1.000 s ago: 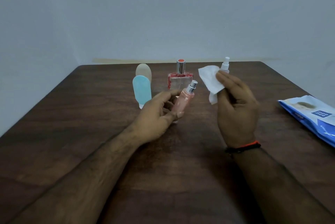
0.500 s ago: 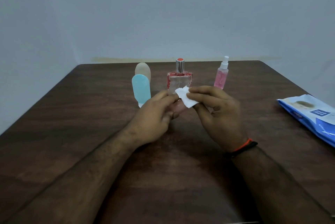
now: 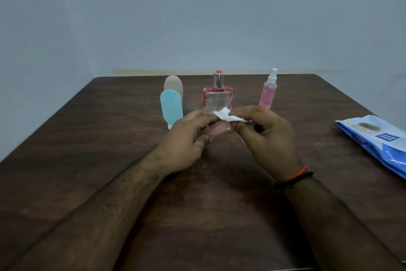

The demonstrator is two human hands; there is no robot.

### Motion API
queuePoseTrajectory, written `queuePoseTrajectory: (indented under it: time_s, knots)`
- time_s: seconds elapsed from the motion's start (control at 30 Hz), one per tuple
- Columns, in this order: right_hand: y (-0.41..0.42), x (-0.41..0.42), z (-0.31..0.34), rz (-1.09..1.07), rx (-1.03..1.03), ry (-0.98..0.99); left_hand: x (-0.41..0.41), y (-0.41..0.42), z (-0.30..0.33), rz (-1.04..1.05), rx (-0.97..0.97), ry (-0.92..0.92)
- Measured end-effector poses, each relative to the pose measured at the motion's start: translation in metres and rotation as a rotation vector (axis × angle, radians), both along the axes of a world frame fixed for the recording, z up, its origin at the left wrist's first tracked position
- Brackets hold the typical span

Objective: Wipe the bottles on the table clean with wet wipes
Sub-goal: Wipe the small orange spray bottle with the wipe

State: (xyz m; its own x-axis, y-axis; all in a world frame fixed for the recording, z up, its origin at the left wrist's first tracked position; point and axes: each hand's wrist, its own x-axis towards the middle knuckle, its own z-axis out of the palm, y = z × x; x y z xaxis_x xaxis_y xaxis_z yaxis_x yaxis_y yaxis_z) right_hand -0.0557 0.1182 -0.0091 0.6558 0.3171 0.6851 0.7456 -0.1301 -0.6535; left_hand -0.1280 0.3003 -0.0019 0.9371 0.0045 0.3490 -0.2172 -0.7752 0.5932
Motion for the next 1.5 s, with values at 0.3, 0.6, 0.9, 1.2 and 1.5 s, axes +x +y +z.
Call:
queuePoseTrajectory:
  time_s: [0.3, 0.6, 0.9, 1.2, 1.5]
  knots:
    - [0.004, 0.002, 0.000, -0.024, 0.006, -0.009, -0.001, -0.004, -0.001, -0.041, -0.090, 0.072]
    - [0.001, 0.004, 0.003, -0.261, 0.283, -0.044, 0.004, -0.009, -0.001, 0.017, -0.473, 0.091]
    - [0.016, -0.006, -0.009, -0.223, 0.003, -0.189, 0.004, -0.023, -0.004, -0.019, -0.686, 0.077]
    - [0.016, -0.010, -0.010, -0.157, -0.227, -0.409, 0.006, -0.021, -0.009, 0.094, -0.605, 0.011]
    - [0.010, -0.007, -0.003, -0.311, 0.067, -0.208, 0.003, -0.023, -0.005, 0.093, -0.473, 0.027]
